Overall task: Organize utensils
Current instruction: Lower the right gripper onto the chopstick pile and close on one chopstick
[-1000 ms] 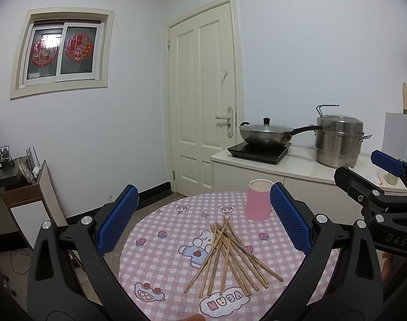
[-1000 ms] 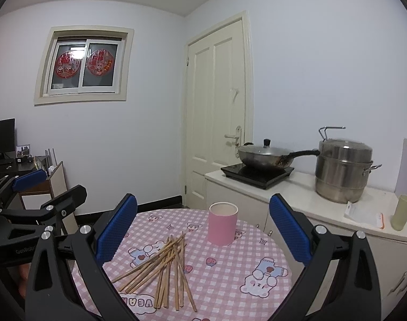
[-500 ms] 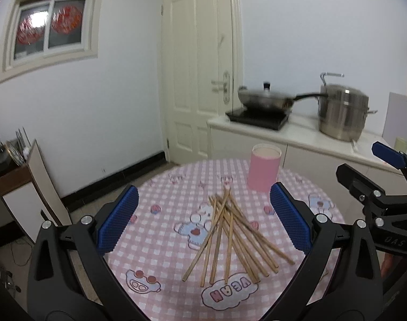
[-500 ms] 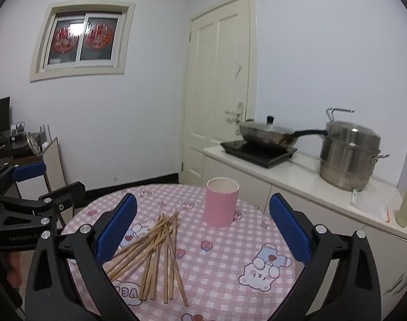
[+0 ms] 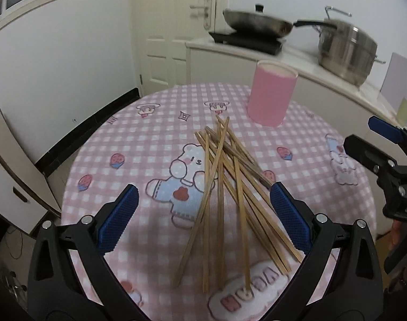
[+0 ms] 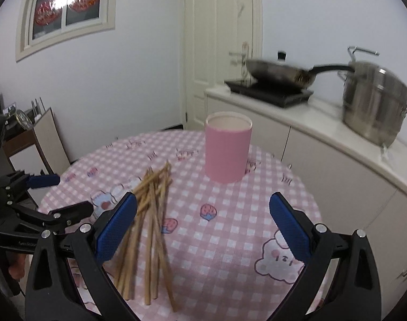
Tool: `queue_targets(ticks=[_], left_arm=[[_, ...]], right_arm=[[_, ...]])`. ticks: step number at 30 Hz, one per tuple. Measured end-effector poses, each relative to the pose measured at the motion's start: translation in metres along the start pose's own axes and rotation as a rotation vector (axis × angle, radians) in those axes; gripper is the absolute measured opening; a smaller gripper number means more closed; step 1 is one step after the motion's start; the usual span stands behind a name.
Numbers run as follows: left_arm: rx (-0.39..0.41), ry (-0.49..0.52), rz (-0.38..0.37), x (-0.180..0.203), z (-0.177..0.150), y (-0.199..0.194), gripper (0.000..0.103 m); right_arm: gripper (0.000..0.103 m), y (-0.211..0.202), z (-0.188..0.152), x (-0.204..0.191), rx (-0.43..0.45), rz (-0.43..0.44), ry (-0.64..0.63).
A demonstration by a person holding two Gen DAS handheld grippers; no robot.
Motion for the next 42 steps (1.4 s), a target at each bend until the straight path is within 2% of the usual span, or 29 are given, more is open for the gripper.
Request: queue_targets(ticks=[2, 6, 8, 11, 18, 23, 28, 32, 41, 42], left_arm=[[-0.034, 0.010, -0.022, 0.003, 0.005, 0.015, 0.081], [-0.086, 0.036, -0.023, 0.007, 0.013, 0.043, 0.070], [-0.107, 0.045, -0.032, 0.008, 0.013, 0.053, 0.055], [-0.162, 0.043, -0.049, 0.008, 0.015, 0.075, 0.044], [-0.210, 0.053, -0.060, 0.010, 0.017, 0.096, 0.033], [-0.228, 0.045, -0.085, 0.008, 0.019, 0.103, 0.015], [-0.233, 0.021, -0.098, 0.003, 0.019, 0.105, 0.013], [-0.222, -0.002, -0.113, -0.003, 0.020, 0.100, 0.013], [-0.206, -0.055, -0.164, -0.014, 0.022, 0.088, 0.013], [-0.207, -0.060, -0.169, -0.015, 0.022, 0.087, 0.013]], right_arm=[[0.090, 0.015, -0.003, 0.005, -0.027, 0.008, 0.011], [0.077, 0.039, -0.005, 0.010, -0.074, 0.023, 0.015], [0.073, 0.049, -0.004, 0.013, -0.089, 0.032, 0.016], [0.071, 0.064, -0.005, 0.013, -0.112, 0.058, 0.014], [0.066, 0.092, -0.003, 0.006, -0.177, 0.137, 0.023], [0.063, 0.121, -0.006, -0.005, -0.265, 0.182, 0.024], [0.054, 0.143, -0.012, -0.011, -0.341, 0.220, 0.038], [0.047, 0.156, -0.011, -0.013, -0.374, 0.206, 0.027], [0.044, 0.169, -0.013, -0.026, -0.440, 0.206, -0.040], [0.040, 0.171, -0.012, -0.028, -0.445, 0.192, -0.060]])
Point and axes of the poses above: each gripper's, at about its wrist camera, not at the fingertips, and y roughly the way its jaws point, x to its right, z to its top, the point moved 6 cm from there along y, roughly the way its jaws point, and after that the axes turned 3 degrees about z, right-handed, at the moved point
